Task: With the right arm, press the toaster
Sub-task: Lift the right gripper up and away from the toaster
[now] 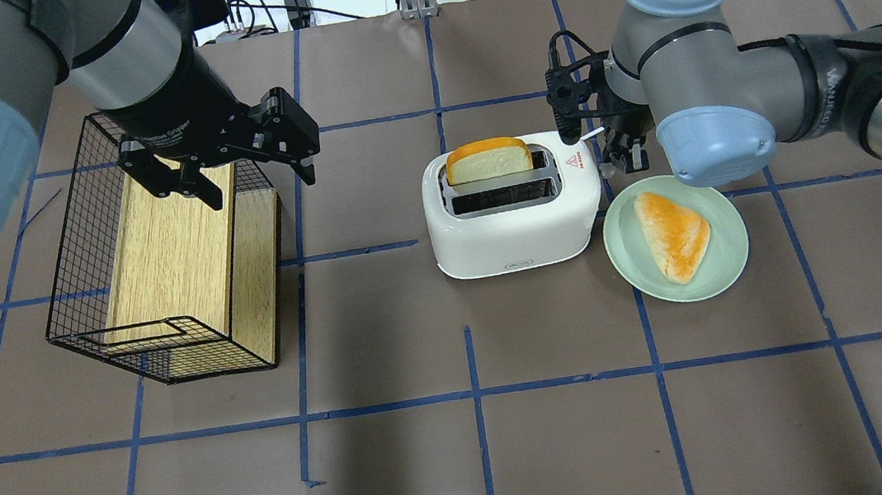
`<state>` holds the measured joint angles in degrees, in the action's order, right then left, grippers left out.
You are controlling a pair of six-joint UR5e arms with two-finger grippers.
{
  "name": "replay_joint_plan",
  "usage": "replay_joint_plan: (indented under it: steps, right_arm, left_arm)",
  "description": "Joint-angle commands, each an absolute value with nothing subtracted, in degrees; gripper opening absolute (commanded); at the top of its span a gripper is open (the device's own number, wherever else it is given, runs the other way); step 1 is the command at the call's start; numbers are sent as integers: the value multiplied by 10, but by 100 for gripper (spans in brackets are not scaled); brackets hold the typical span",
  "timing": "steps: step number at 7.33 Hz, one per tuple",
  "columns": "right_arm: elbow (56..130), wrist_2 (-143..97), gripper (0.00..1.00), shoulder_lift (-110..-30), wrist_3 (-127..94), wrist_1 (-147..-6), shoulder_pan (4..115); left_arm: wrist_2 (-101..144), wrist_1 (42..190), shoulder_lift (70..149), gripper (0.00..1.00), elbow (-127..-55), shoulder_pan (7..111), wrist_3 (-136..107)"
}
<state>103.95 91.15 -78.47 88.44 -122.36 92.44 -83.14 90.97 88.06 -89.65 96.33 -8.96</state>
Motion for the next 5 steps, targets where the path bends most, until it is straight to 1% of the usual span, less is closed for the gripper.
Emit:
replay_joint_plan:
  steps: [1, 2, 3, 5]
  right_arm:
    - [988, 911, 4, -825, 864, -1120, 925]
    - [941, 911, 4, -826, 828, -1061, 925]
    - [912, 911, 5, -826, 744, -1021, 925]
    - [904, 911, 7, -834, 596, -1014, 925]
  left_arm:
    - [-831, 910, 881, 100, -896, 963, -90]
    - [-831, 910, 881, 100, -896, 963, -90]
    - [-831, 910, 881, 100, -896, 963, -90]
    - [-831, 910, 881, 100, -896, 963, -90]
